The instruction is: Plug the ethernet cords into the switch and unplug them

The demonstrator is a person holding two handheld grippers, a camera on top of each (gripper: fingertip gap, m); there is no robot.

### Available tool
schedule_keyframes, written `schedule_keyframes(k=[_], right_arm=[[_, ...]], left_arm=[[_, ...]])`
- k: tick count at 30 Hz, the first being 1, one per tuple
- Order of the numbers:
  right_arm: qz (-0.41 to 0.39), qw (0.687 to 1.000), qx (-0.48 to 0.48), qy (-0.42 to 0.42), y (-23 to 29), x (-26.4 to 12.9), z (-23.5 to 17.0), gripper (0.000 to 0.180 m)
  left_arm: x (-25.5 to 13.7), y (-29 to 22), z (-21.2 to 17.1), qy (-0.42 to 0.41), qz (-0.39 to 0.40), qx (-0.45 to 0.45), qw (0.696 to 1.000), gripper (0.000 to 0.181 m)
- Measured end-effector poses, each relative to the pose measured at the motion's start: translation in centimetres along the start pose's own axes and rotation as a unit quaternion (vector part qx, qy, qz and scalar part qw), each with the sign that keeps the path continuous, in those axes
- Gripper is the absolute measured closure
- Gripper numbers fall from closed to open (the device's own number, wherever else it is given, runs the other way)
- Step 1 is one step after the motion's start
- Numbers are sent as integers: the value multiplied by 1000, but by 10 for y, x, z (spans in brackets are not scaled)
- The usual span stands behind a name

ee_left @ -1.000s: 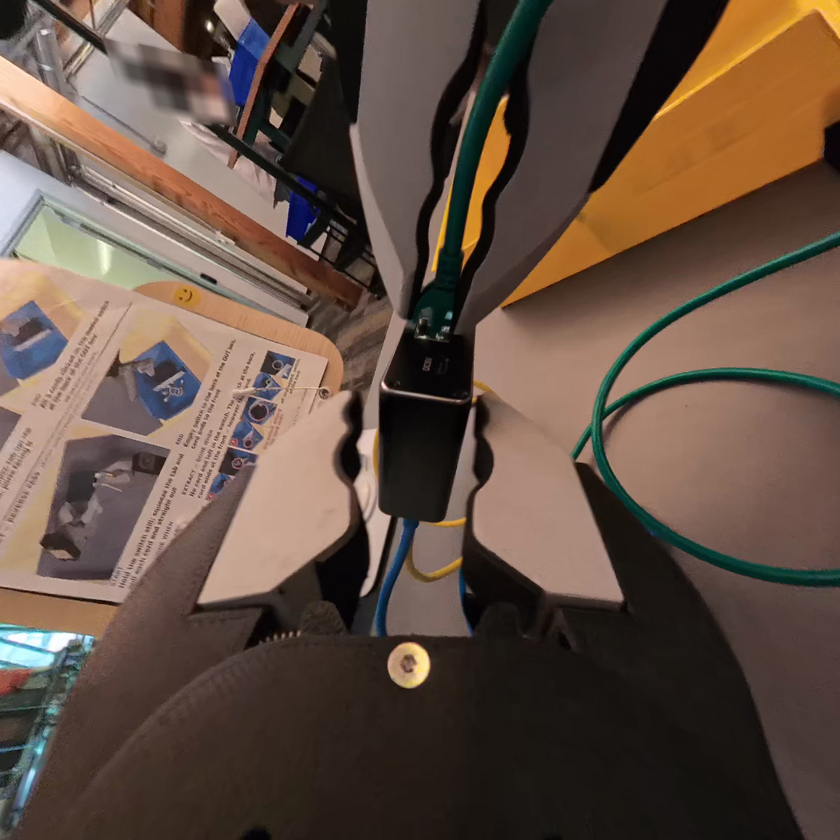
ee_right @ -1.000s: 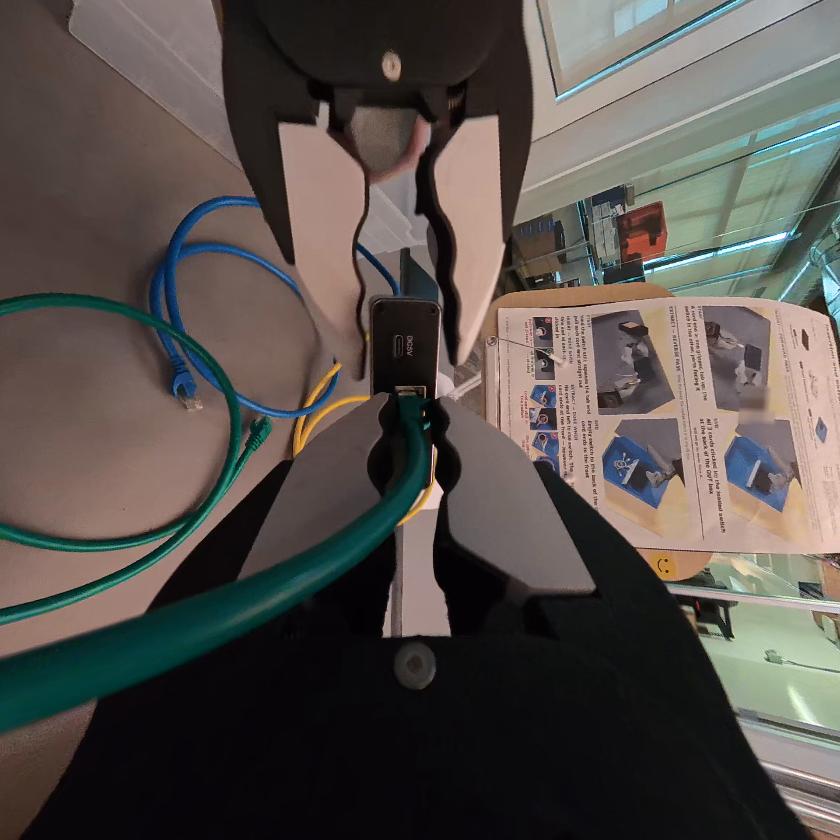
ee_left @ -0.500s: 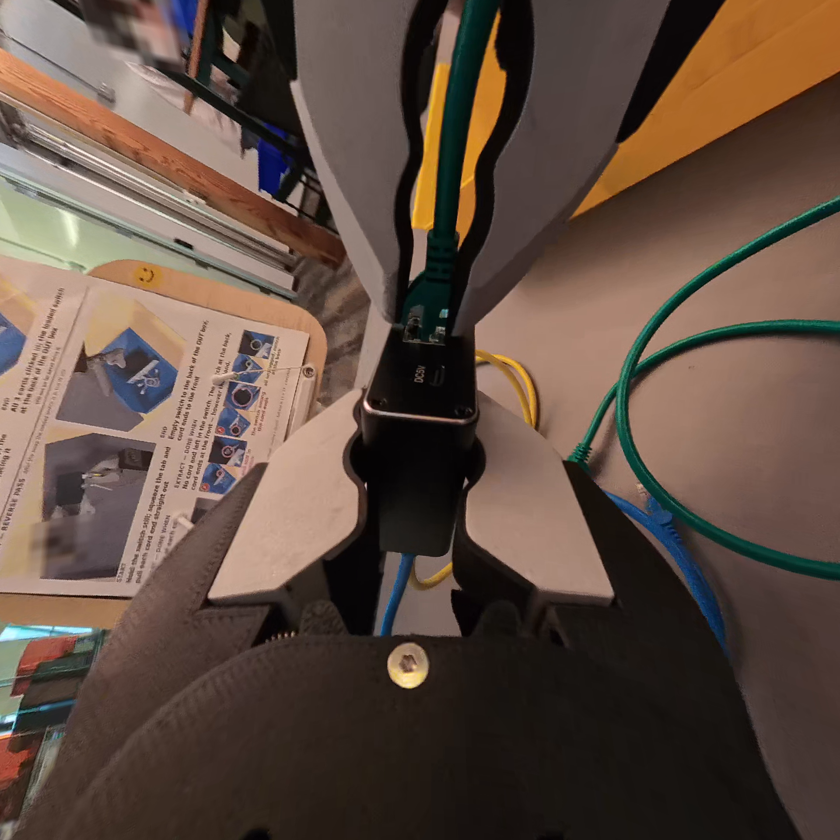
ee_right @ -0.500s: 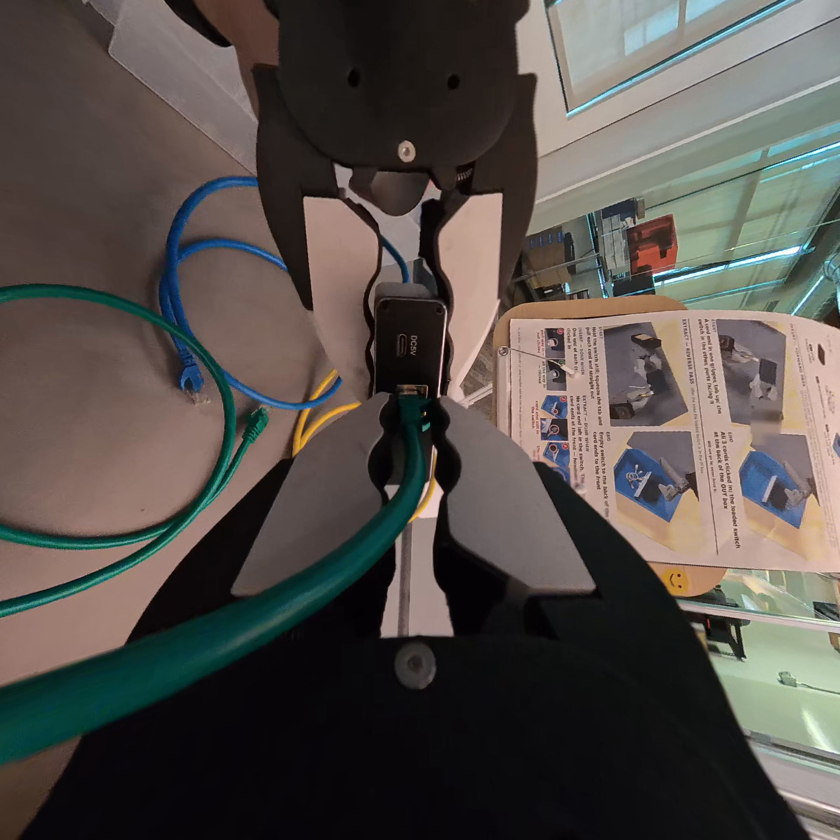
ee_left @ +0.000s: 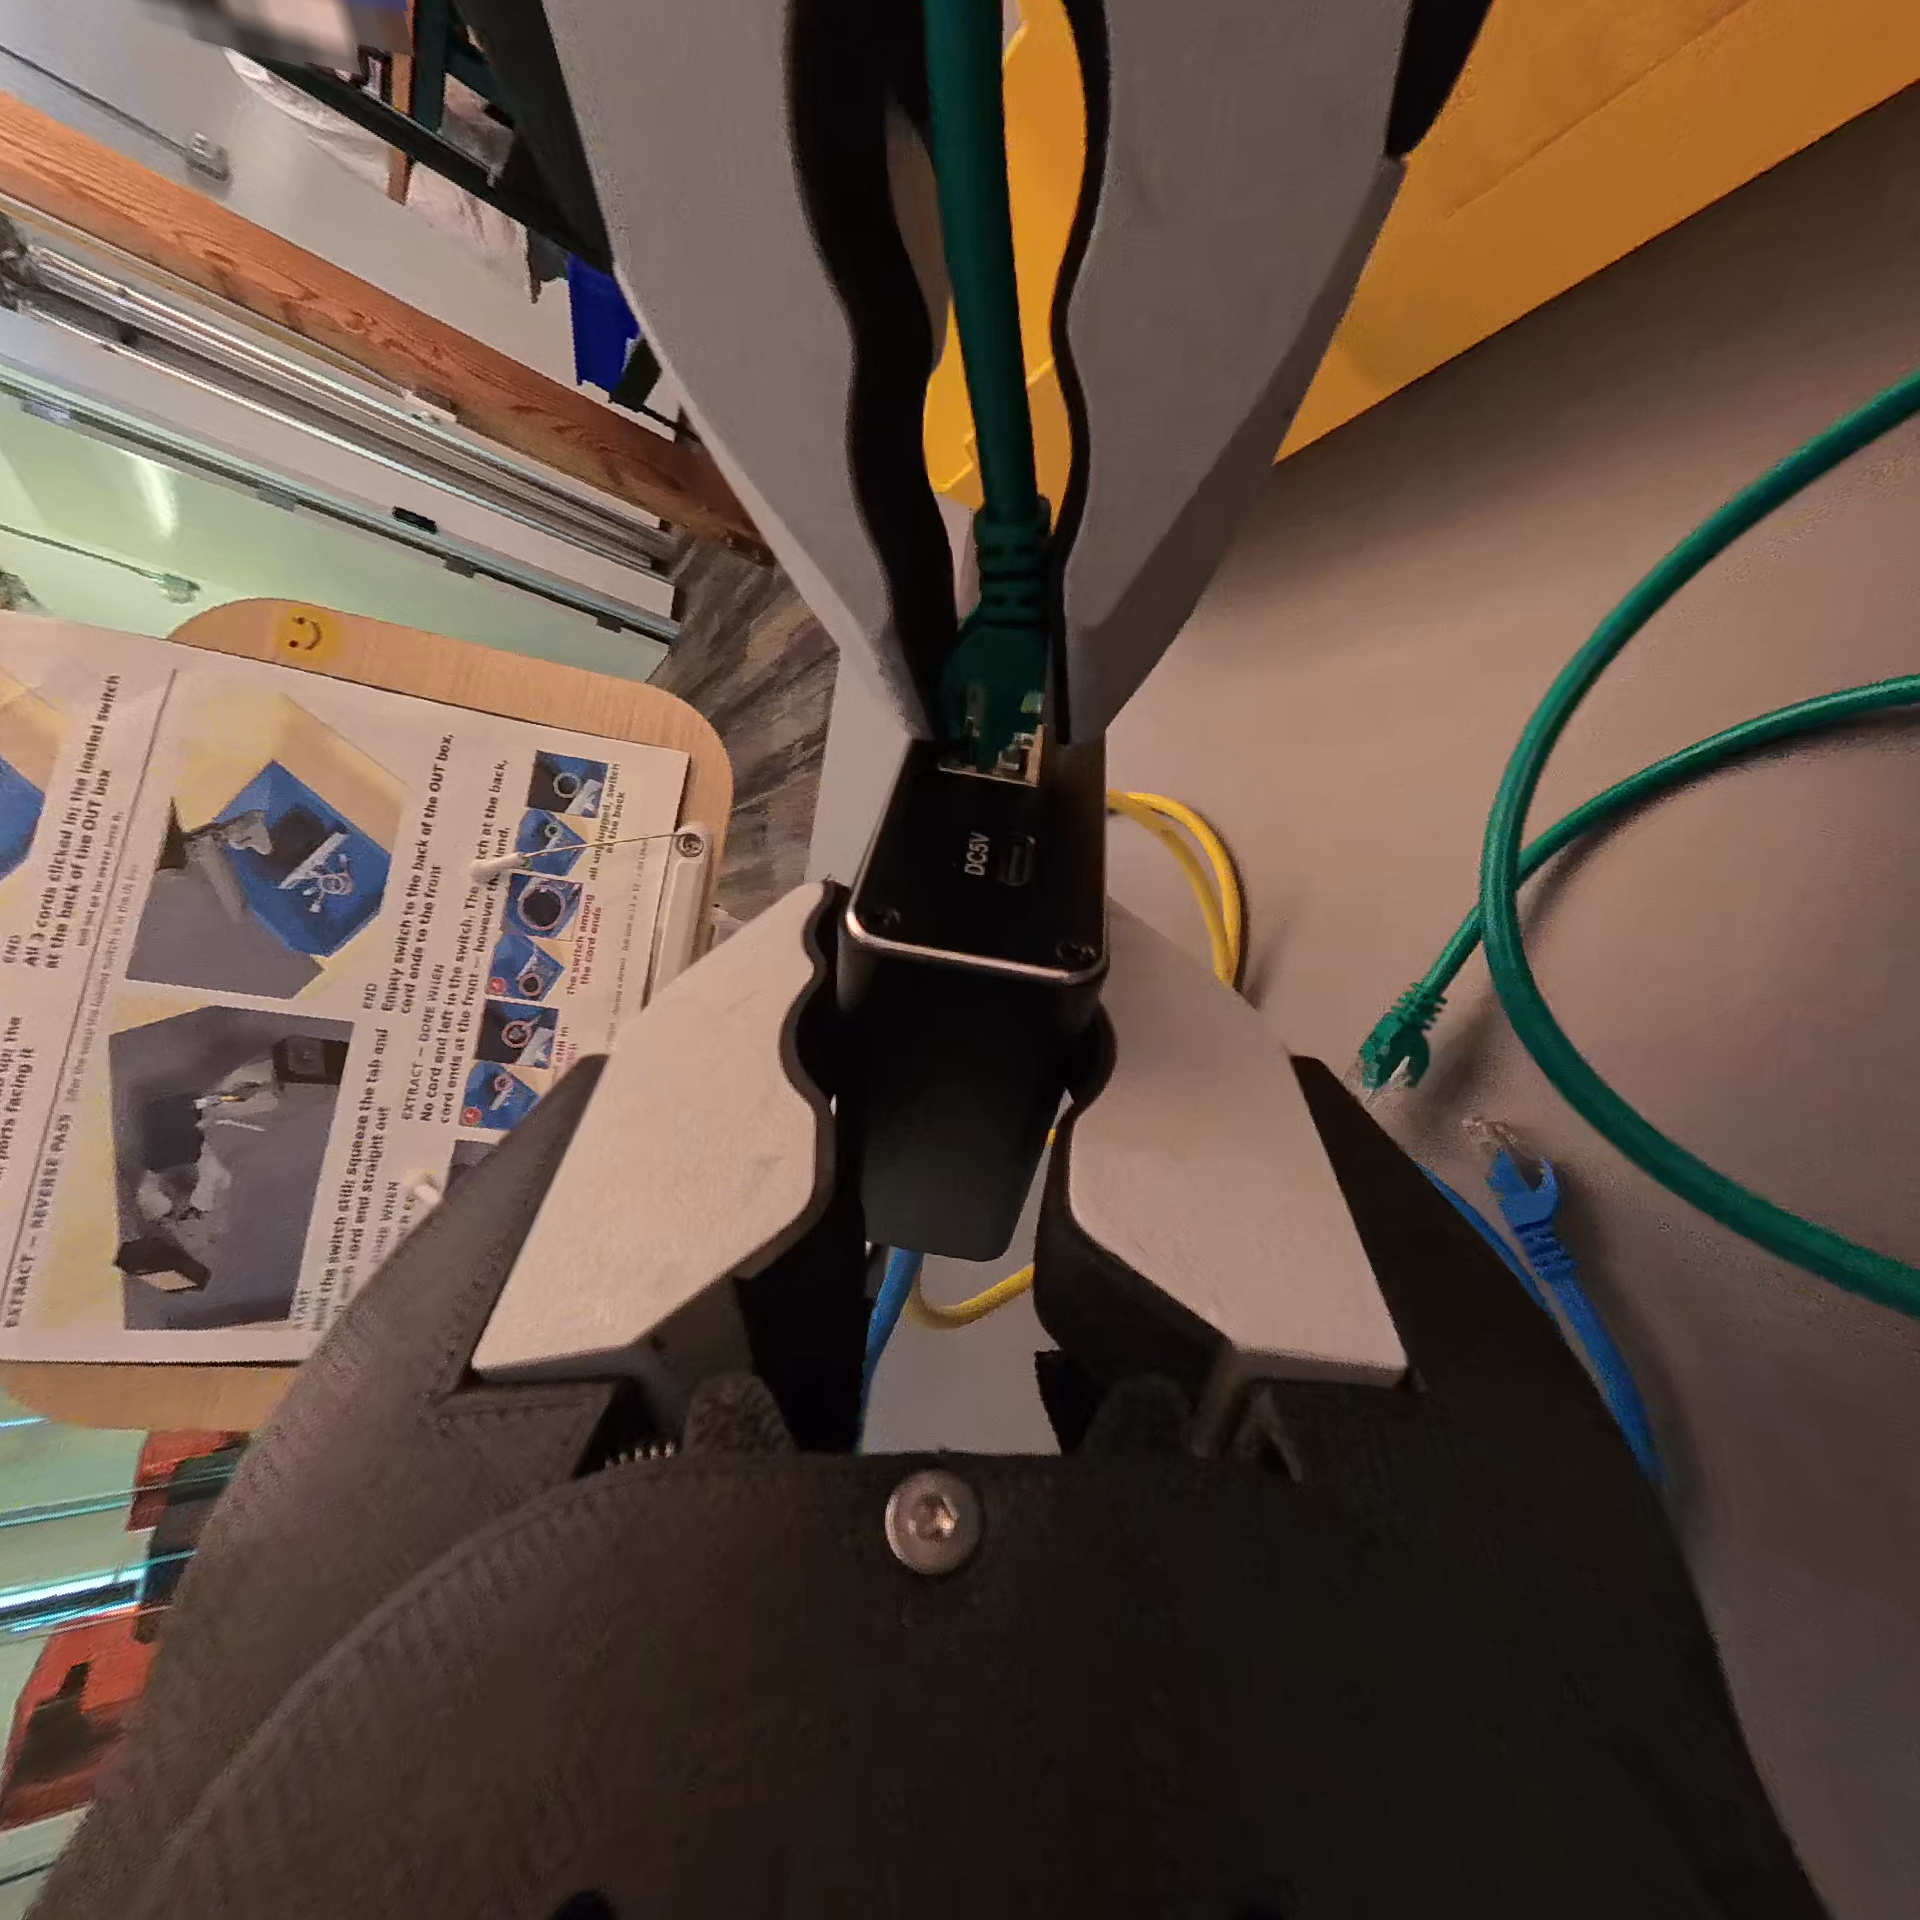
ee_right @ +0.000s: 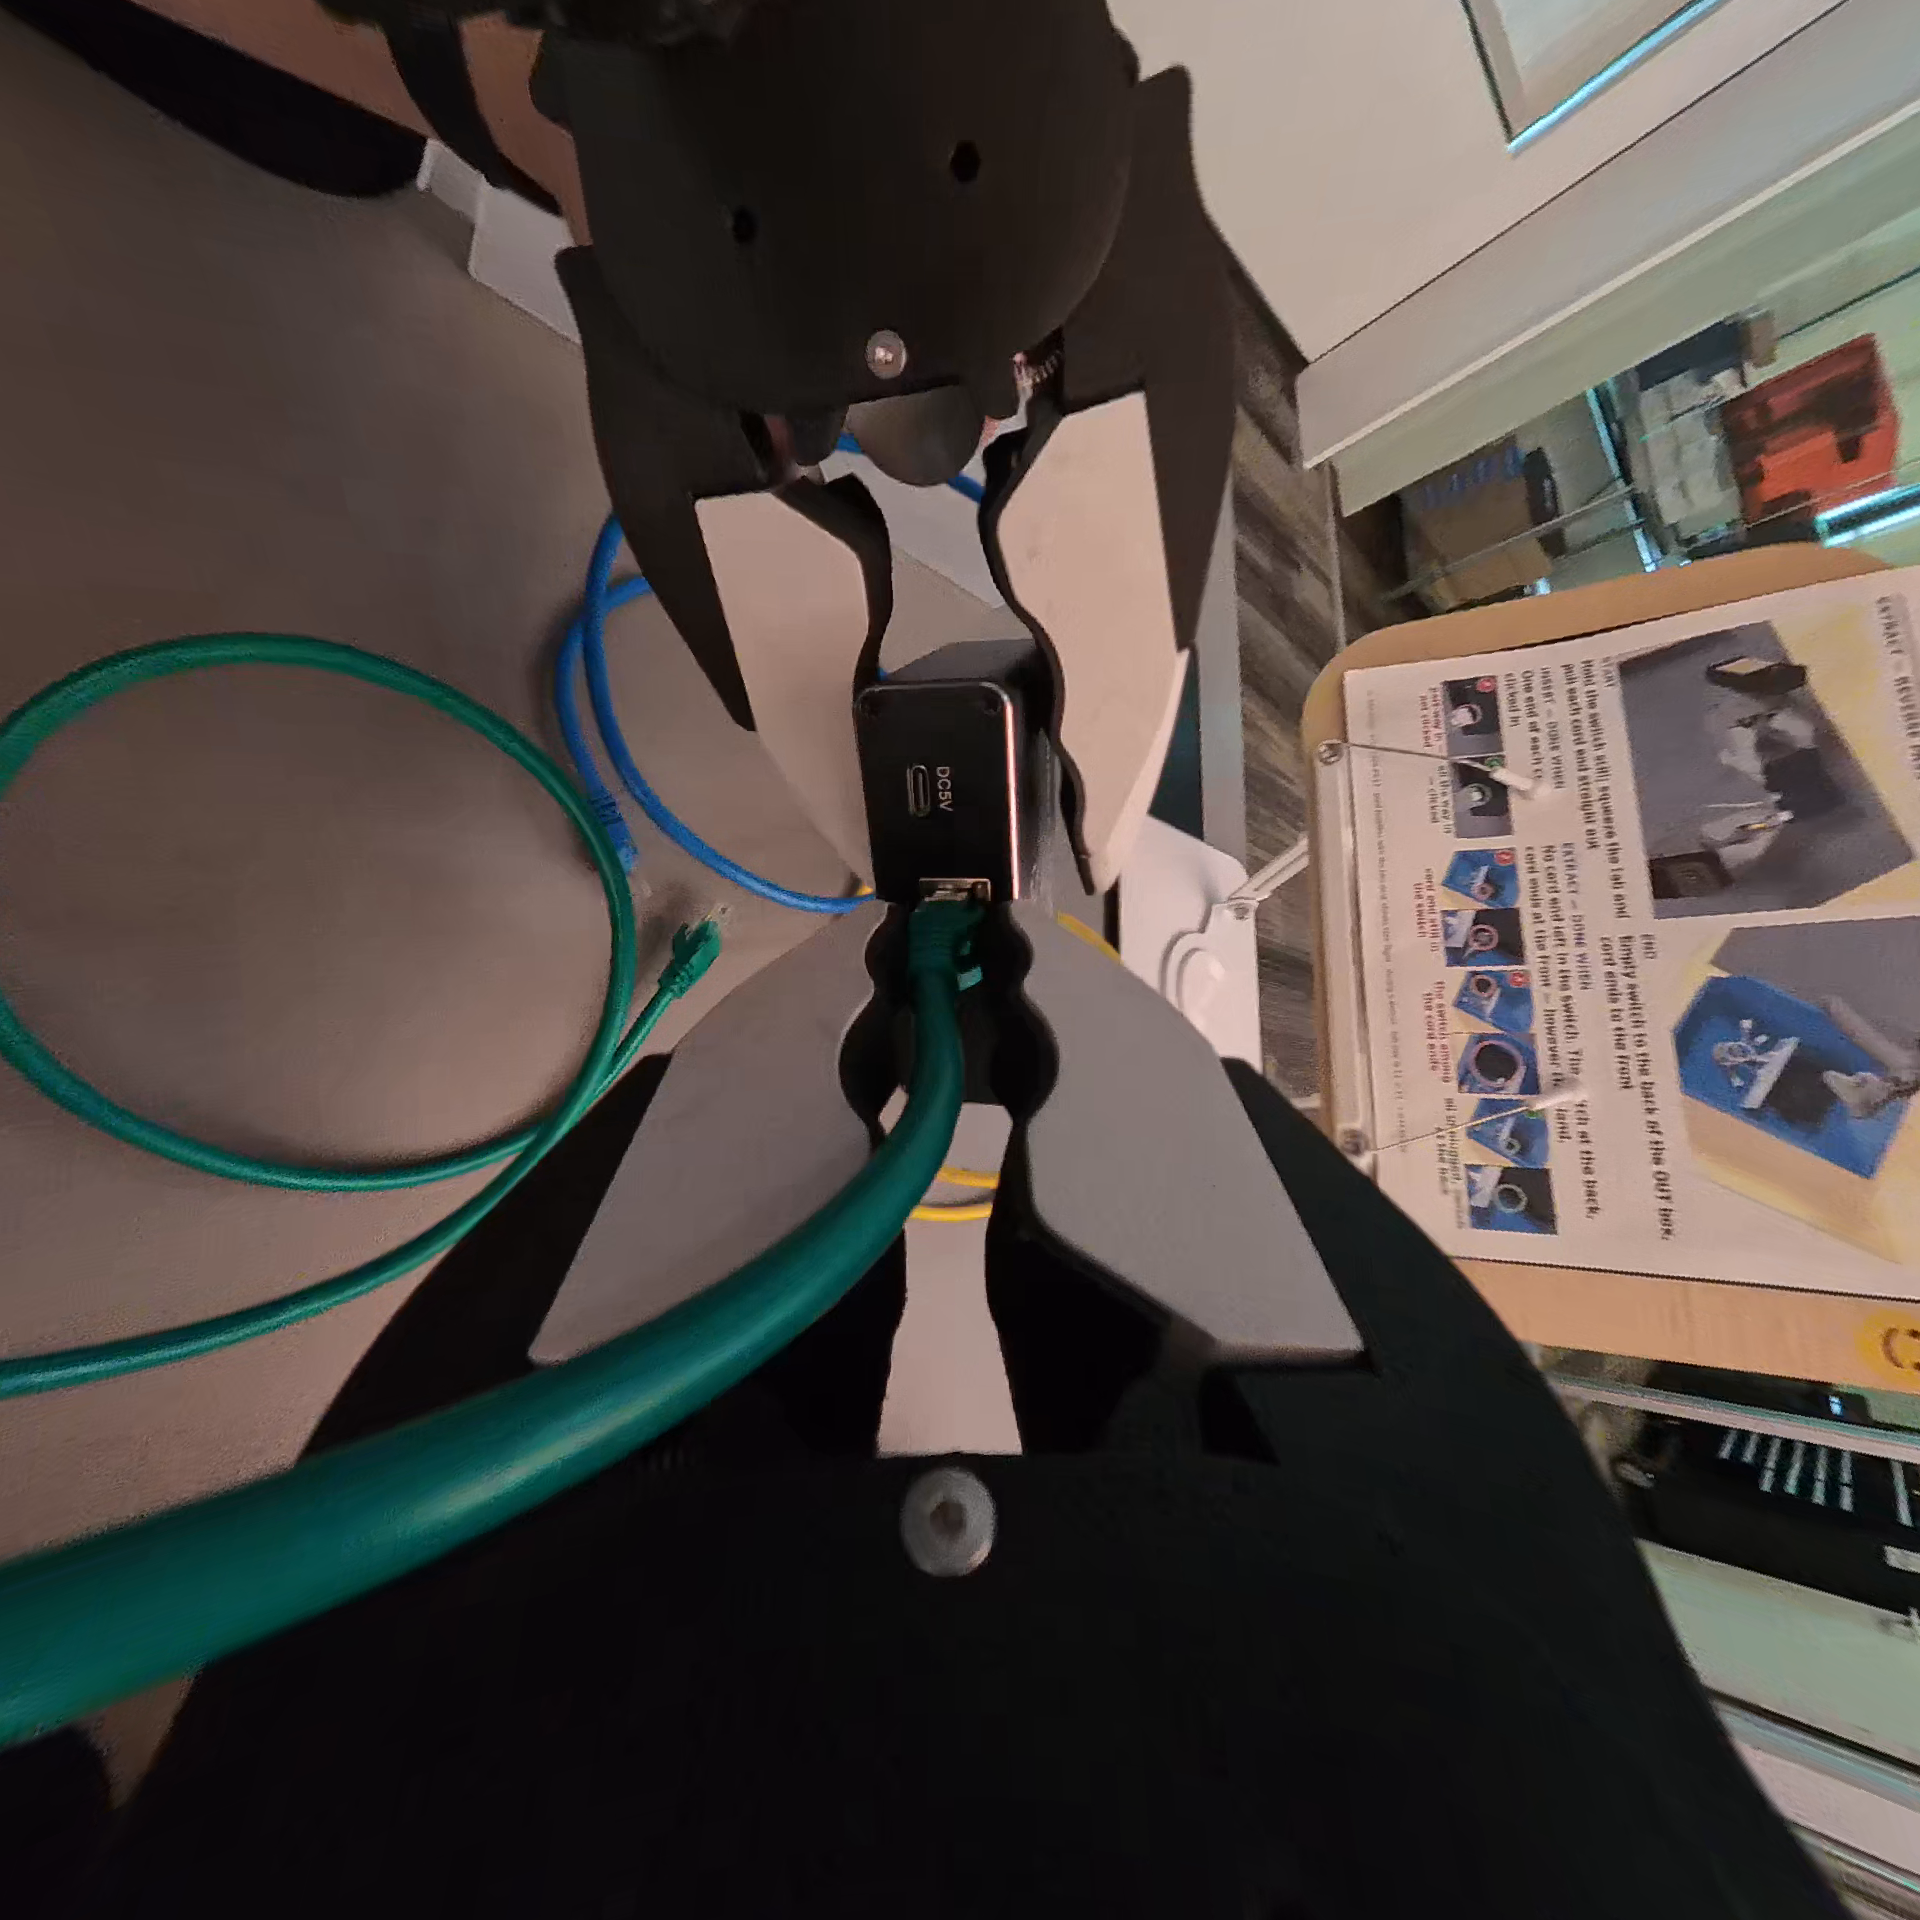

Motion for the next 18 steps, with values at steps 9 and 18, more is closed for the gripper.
schedule_keyframes(k=[9, 18], right_arm=[[37, 999, -21, -6, 10, -1, 14, 166], [-163, 959, 177, 148, -67, -70, -57, 166]], left_arm=[[-56, 59, -39, -39, 47, -181, 982, 144], [-89, 70, -35, -31, 72, -182, 980, 144]])
Point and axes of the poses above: each gripper's, where its closed fingertips meet, x out along the fingers, z out of its top, y = z × x across the jaws, the point moved 5 cm from there along -x, back along the fingers, and after that the axes turned 9 degrees about -z, right-handed, at the moved point
